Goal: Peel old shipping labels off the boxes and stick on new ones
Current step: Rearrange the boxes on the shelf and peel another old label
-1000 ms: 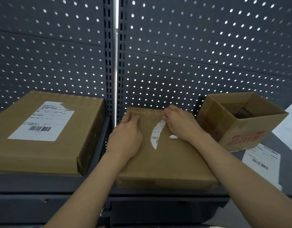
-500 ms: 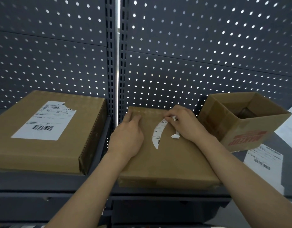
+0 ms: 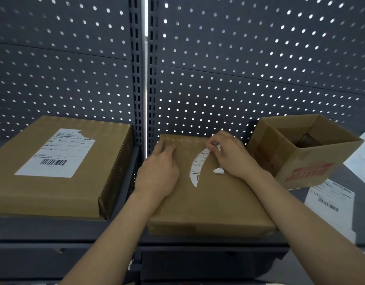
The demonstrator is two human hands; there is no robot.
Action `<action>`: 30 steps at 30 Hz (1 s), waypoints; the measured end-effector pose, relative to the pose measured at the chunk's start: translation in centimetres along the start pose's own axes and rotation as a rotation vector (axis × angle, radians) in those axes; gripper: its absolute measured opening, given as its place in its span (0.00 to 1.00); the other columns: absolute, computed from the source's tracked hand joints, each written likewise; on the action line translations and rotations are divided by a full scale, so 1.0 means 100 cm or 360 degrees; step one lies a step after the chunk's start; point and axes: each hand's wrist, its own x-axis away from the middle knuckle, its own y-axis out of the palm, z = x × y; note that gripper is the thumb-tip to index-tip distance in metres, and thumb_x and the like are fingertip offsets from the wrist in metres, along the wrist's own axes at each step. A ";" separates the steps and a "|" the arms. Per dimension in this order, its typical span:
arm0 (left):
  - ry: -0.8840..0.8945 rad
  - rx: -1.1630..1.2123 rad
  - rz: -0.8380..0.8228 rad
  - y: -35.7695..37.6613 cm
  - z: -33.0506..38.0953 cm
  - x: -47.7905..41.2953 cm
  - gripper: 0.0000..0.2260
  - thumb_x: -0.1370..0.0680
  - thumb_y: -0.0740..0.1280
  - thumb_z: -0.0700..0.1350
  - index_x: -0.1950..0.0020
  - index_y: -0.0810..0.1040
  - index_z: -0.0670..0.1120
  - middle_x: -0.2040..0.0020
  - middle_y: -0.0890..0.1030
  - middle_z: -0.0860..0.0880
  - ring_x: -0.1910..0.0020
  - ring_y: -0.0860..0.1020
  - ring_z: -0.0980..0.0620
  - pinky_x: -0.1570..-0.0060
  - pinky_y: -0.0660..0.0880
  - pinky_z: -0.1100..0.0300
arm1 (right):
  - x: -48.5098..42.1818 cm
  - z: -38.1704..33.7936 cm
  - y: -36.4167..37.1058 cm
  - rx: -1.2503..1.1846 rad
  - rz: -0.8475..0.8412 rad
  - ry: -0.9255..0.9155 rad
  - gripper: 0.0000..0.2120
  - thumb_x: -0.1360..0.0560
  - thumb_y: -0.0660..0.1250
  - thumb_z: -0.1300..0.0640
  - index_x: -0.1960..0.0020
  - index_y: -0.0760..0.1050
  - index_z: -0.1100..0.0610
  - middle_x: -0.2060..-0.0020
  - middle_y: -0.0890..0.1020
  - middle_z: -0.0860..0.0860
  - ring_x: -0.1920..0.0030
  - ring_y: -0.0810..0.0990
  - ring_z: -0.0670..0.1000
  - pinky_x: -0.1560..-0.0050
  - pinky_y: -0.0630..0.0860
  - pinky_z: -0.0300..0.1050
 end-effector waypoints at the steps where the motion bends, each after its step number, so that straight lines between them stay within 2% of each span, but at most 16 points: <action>1: 0.0001 0.0000 0.0000 0.000 0.000 0.000 0.20 0.18 0.53 0.42 0.26 0.66 0.52 0.21 0.56 0.51 0.33 0.71 0.44 0.41 0.70 0.49 | 0.000 0.001 -0.001 -0.0062 0.0000 0.0024 0.06 0.19 0.62 0.53 0.47 0.78 0.51 0.49 0.76 0.45 0.47 0.76 0.46 0.44 0.72 0.43; 4: -0.0005 -0.0002 -0.0003 0.000 -0.001 0.001 0.20 0.18 0.53 0.42 0.26 0.66 0.52 0.21 0.56 0.51 0.33 0.71 0.44 0.41 0.70 0.49 | 0.001 0.003 -0.005 -0.0143 -0.0008 0.0058 0.14 0.19 0.62 0.48 0.36 0.75 0.48 0.44 0.78 0.45 0.42 0.76 0.46 0.39 0.72 0.47; 5: -0.0010 -0.0002 -0.0007 0.000 -0.001 0.000 0.20 0.18 0.53 0.42 0.26 0.66 0.52 0.21 0.56 0.51 0.33 0.71 0.44 0.41 0.70 0.49 | 0.001 0.003 -0.005 -0.0131 -0.0020 0.0051 0.14 0.20 0.63 0.47 0.36 0.76 0.47 0.45 0.79 0.45 0.43 0.76 0.46 0.40 0.72 0.48; 8: -0.0014 -0.0004 -0.0015 0.000 -0.001 0.000 0.20 0.18 0.53 0.43 0.26 0.66 0.52 0.21 0.56 0.51 0.33 0.71 0.44 0.41 0.70 0.49 | 0.000 0.004 -0.003 -0.0092 -0.0035 0.0006 0.05 0.22 0.67 0.51 0.50 0.81 0.45 0.53 0.78 0.43 0.50 0.77 0.46 0.44 0.75 0.50; 10: -0.0011 0.0004 -0.0017 0.000 0.000 0.000 0.19 0.18 0.53 0.43 0.27 0.67 0.52 0.21 0.57 0.51 0.33 0.71 0.43 0.40 0.70 0.48 | -0.001 0.003 -0.002 -0.0072 -0.0027 -0.0026 0.05 0.22 0.67 0.53 0.55 0.80 0.46 0.54 0.76 0.42 0.51 0.76 0.45 0.46 0.74 0.47; 13: -0.0017 0.0006 -0.0017 -0.001 0.000 0.000 0.19 0.18 0.53 0.43 0.27 0.67 0.52 0.21 0.57 0.50 0.34 0.72 0.42 0.40 0.70 0.47 | 0.001 0.000 -0.002 -0.0077 -0.0015 -0.0055 0.06 0.21 0.66 0.56 0.55 0.78 0.49 0.53 0.76 0.43 0.52 0.75 0.44 0.48 0.70 0.39; 19: -0.0010 0.0012 -0.0013 -0.001 0.002 0.000 0.19 0.18 0.53 0.42 0.27 0.67 0.52 0.21 0.57 0.51 0.34 0.72 0.43 0.41 0.70 0.48 | 0.006 -0.001 -0.002 -0.0076 0.0034 -0.0076 0.07 0.20 0.62 0.56 0.55 0.74 0.47 0.55 0.75 0.40 0.53 0.74 0.40 0.49 0.71 0.41; 23: -0.0006 0.0027 -0.0008 -0.002 0.001 0.001 0.19 0.18 0.53 0.42 0.27 0.67 0.52 0.21 0.56 0.50 0.33 0.71 0.43 0.41 0.69 0.50 | 0.009 -0.005 -0.005 -0.0151 0.0028 -0.0081 0.06 0.19 0.61 0.55 0.54 0.74 0.49 0.56 0.74 0.40 0.53 0.73 0.38 0.53 0.67 0.34; 26: 0.0003 0.0032 -0.0009 -0.002 0.001 0.001 0.19 0.18 0.54 0.42 0.27 0.67 0.52 0.21 0.56 0.50 0.33 0.71 0.44 0.41 0.70 0.50 | 0.011 -0.009 -0.007 -0.0200 0.0085 -0.0096 0.06 0.19 0.61 0.54 0.54 0.74 0.49 0.57 0.75 0.41 0.54 0.74 0.40 0.55 0.68 0.32; 28: 0.0009 0.0035 -0.0018 -0.002 0.001 0.000 0.19 0.18 0.53 0.42 0.27 0.67 0.52 0.21 0.56 0.51 0.33 0.71 0.44 0.41 0.70 0.50 | 0.013 -0.013 -0.008 -0.0274 0.0129 -0.0093 0.07 0.19 0.61 0.55 0.56 0.73 0.49 0.60 0.76 0.42 0.57 0.74 0.40 0.57 0.68 0.31; 30: 0.0010 0.0037 -0.0033 -0.002 0.001 0.000 0.19 0.18 0.53 0.43 0.27 0.67 0.53 0.21 0.55 0.51 0.32 0.70 0.44 0.40 0.69 0.50 | 0.015 -0.016 -0.008 -0.0375 0.0156 -0.0047 0.09 0.19 0.60 0.57 0.58 0.72 0.53 0.65 0.75 0.43 0.64 0.72 0.42 0.62 0.68 0.34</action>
